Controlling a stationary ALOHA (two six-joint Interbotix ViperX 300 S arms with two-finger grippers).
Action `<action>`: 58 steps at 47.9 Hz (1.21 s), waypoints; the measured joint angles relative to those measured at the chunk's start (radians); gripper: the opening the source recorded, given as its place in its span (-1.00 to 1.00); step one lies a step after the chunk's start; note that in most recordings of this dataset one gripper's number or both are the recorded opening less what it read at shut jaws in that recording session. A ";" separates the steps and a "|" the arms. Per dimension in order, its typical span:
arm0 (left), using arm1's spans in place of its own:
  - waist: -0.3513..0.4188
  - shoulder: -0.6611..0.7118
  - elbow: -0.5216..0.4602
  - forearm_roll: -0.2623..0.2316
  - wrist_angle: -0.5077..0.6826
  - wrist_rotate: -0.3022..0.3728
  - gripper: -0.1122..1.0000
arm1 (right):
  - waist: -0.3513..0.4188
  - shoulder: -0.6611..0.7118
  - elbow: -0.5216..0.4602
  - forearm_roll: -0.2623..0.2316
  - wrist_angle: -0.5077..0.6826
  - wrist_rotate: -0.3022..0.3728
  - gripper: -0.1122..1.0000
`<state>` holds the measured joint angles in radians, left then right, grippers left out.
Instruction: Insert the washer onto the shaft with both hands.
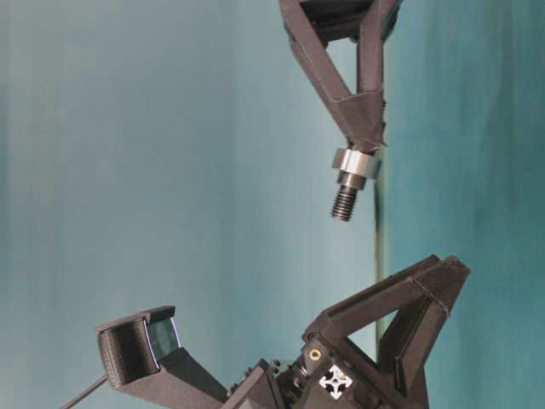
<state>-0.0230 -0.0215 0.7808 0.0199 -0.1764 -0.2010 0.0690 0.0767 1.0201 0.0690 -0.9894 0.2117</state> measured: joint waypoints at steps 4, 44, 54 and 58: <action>0.000 0.000 0.000 0.002 0.000 -0.002 0.33 | 0.002 0.000 0.000 -0.002 0.006 0.000 -0.80; -0.003 0.000 0.000 0.002 0.000 -0.005 0.33 | 0.032 0.000 -0.005 0.000 0.064 0.002 -0.80; -0.003 0.000 0.000 0.000 0.000 -0.005 0.33 | 0.034 0.000 -0.005 -0.002 0.064 0.002 -0.80; -0.005 0.000 0.000 0.002 0.002 -0.005 0.33 | 0.034 0.000 -0.005 0.000 0.064 0.002 -0.80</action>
<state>-0.0276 -0.0215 0.7808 0.0215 -0.1749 -0.2056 0.1028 0.0767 1.0155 0.0690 -0.9250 0.2132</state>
